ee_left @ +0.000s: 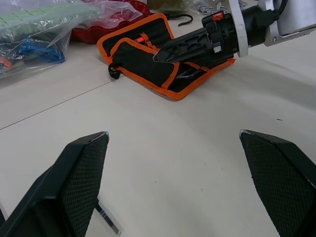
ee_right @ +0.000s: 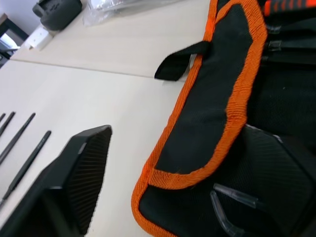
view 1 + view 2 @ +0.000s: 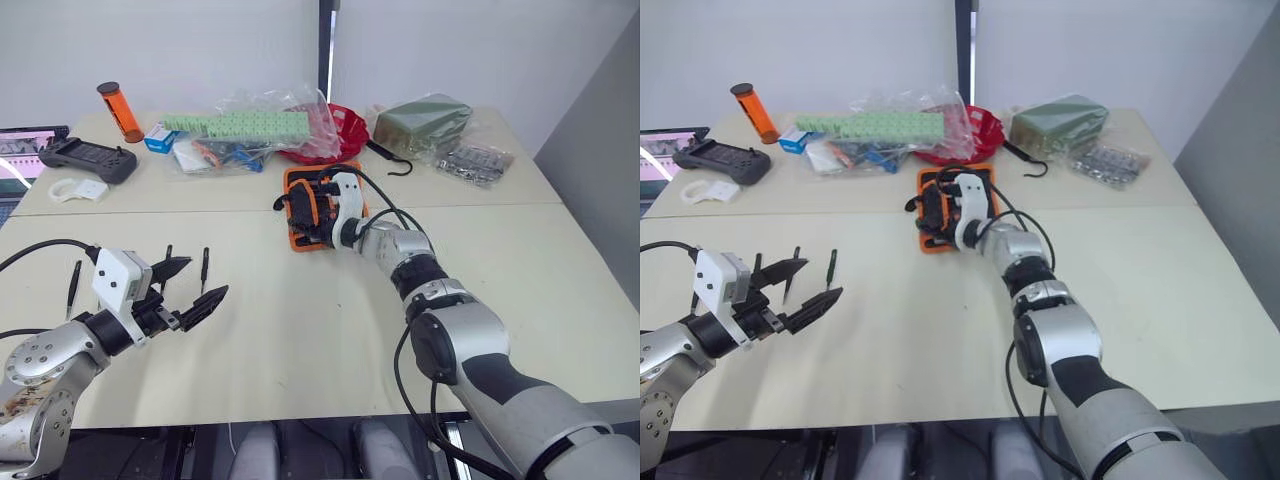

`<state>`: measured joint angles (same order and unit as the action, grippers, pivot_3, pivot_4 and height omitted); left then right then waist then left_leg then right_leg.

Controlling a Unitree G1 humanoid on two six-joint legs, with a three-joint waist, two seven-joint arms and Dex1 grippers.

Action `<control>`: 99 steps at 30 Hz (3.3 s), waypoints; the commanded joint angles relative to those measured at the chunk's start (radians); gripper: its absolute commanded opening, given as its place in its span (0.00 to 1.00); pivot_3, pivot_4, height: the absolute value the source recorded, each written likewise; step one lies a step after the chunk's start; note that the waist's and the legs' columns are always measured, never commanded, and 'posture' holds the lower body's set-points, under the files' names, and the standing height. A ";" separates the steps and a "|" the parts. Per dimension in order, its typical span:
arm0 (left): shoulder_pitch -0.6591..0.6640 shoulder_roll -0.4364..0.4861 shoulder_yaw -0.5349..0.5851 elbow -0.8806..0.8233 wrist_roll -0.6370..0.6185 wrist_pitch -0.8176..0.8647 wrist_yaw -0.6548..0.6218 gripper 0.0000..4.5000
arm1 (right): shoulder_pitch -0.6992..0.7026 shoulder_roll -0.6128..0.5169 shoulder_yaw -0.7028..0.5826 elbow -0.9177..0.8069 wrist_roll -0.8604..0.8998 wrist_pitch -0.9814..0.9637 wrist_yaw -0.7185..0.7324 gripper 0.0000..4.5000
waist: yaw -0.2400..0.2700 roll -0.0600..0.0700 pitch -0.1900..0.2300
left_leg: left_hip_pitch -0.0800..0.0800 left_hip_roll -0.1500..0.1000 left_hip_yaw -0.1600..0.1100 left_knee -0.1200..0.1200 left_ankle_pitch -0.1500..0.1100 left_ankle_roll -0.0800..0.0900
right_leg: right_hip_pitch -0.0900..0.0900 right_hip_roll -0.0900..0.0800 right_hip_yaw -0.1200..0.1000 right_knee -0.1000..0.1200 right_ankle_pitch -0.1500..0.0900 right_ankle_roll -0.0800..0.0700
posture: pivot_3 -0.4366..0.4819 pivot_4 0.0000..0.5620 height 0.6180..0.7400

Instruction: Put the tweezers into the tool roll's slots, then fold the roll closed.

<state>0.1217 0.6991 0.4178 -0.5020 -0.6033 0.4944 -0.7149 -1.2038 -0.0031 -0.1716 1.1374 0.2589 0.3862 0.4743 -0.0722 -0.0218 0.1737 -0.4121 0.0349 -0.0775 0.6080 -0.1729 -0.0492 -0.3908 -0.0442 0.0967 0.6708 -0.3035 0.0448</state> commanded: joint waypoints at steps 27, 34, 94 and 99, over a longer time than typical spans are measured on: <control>-0.077 0.015 -0.050 0.058 0.033 -0.044 -0.056 1.00 | 0.187 -0.066 0.280 -0.397 -0.159 0.152 0.296 0.01 | 0.002 0.000 0.000 | -0.001 0.000 0.000 0.000 0.000 0.000 | -0.001 0.000 0.000 0.000 0.000 0.000 | 0.48 0.27 1.00; -0.122 0.017 -0.084 0.102 0.044 -0.051 -0.073 1.00 | 0.311 -0.211 0.464 -0.794 -0.171 0.317 0.459 0.01 | 0.004 0.000 0.000 | -0.001 0.000 0.000 0.000 0.000 0.000 | -0.001 0.000 0.000 0.000 0.000 0.000 | 0.48 0.27 1.00; -1.094 -0.184 -0.634 1.380 0.647 -0.889 -0.533 0.02 | 0.457 -0.500 0.526 -1.213 -0.119 0.457 0.464 0.29 | 0.028 -0.002 0.001 | -0.005 -0.001 -0.003 0.006 0.000 0.000 | 0.000 0.000 -0.003 0.000 0.000 0.001 | 0.48 0.27 1.00; -1.071 -0.180 -0.622 1.334 0.623 -0.906 -0.558 0.00 | 0.453 -0.506 0.500 -1.225 -0.116 0.426 0.446 0.66 | 0.027 -0.002 0.001 | -0.005 -0.001 -0.003 0.006 0.000 0.000 | -0.001 0.000 -0.003 0.001 0.000 0.001 | 0.48 0.27 1.00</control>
<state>-0.9435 0.5134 -0.2229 0.8758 0.0447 -0.3885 -1.2592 -0.7379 -0.4999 0.3707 -0.0559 0.1340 0.8356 0.9277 -0.0451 -0.0239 0.1750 -0.4172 0.0334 -0.0805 0.6142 -0.1728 -0.0489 -0.3916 -0.0440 0.0938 0.6722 -0.3038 0.0461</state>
